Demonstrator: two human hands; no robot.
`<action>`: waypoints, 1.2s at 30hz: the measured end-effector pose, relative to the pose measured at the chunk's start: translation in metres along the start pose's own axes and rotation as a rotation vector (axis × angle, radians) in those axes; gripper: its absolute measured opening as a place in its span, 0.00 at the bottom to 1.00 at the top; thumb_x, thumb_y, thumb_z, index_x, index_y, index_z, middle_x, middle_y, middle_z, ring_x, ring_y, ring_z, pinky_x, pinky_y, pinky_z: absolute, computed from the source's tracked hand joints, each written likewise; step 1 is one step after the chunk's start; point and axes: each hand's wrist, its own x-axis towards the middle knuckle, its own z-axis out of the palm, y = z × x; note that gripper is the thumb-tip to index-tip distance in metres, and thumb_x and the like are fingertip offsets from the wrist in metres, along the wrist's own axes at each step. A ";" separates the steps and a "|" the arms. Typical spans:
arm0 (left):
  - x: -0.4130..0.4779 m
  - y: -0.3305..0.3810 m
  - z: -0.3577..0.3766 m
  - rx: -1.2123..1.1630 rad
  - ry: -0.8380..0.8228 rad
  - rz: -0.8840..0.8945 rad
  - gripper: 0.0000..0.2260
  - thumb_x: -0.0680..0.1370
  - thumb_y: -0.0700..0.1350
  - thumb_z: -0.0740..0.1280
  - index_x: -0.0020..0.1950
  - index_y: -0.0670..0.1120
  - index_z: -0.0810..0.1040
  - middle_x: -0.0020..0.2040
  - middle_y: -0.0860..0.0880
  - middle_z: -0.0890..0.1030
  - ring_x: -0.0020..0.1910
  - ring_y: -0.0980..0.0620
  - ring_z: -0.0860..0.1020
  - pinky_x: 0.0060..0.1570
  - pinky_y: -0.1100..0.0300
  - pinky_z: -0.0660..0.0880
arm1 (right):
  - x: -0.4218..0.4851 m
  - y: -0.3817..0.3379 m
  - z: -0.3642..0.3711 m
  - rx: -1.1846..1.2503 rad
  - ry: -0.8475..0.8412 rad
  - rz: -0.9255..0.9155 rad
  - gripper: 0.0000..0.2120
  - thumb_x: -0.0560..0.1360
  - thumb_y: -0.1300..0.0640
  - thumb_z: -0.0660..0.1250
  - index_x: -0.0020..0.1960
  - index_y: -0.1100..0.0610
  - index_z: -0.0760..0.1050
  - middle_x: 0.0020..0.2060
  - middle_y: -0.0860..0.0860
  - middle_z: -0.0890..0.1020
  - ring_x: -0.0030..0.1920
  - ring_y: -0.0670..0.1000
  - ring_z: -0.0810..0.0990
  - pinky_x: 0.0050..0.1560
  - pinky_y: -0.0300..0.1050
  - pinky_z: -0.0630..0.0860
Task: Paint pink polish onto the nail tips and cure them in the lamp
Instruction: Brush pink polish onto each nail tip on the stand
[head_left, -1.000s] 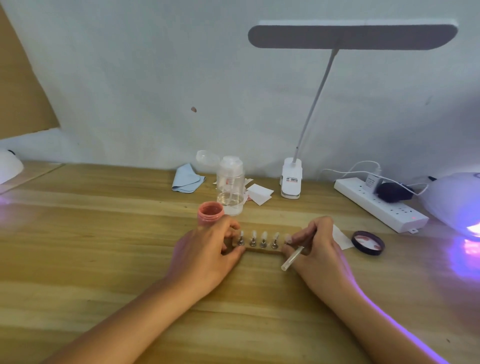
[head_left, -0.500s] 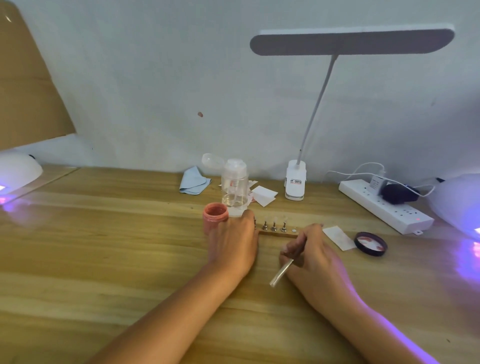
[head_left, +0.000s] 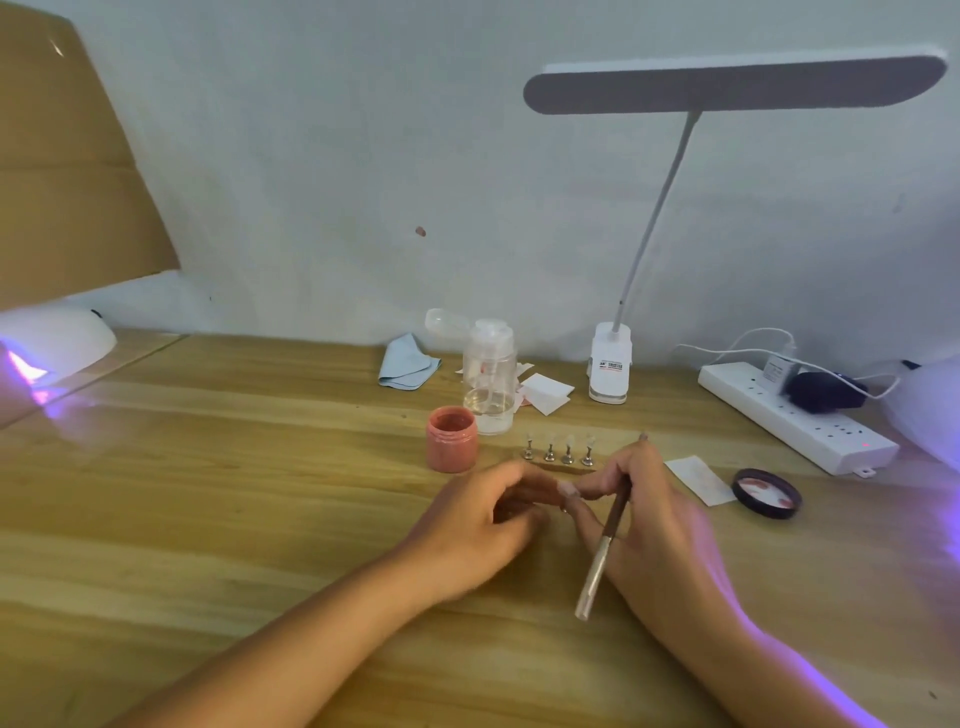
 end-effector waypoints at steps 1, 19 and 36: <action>0.000 0.002 -0.001 -0.105 -0.010 -0.009 0.10 0.78 0.34 0.66 0.57 0.44 0.80 0.53 0.52 0.85 0.55 0.61 0.81 0.57 0.68 0.74 | 0.001 -0.003 -0.001 -0.020 0.024 -0.041 0.18 0.71 0.57 0.75 0.44 0.52 0.64 0.39 0.41 0.82 0.39 0.44 0.80 0.36 0.38 0.76; 0.008 -0.008 -0.029 -0.011 0.071 0.013 0.08 0.78 0.37 0.68 0.45 0.49 0.82 0.47 0.56 0.84 0.42 0.67 0.76 0.45 0.73 0.69 | 0.036 -0.026 -0.009 0.518 -0.118 0.325 0.12 0.75 0.46 0.48 0.53 0.34 0.65 0.28 0.52 0.81 0.33 0.54 0.76 0.46 0.48 0.72; 0.012 -0.028 -0.037 0.132 0.018 -0.046 0.06 0.72 0.49 0.68 0.41 0.62 0.80 0.42 0.62 0.82 0.34 0.64 0.73 0.41 0.64 0.72 | 0.117 -0.042 0.061 0.003 -0.286 0.281 0.06 0.71 0.52 0.69 0.37 0.52 0.81 0.30 0.48 0.83 0.37 0.47 0.80 0.37 0.42 0.75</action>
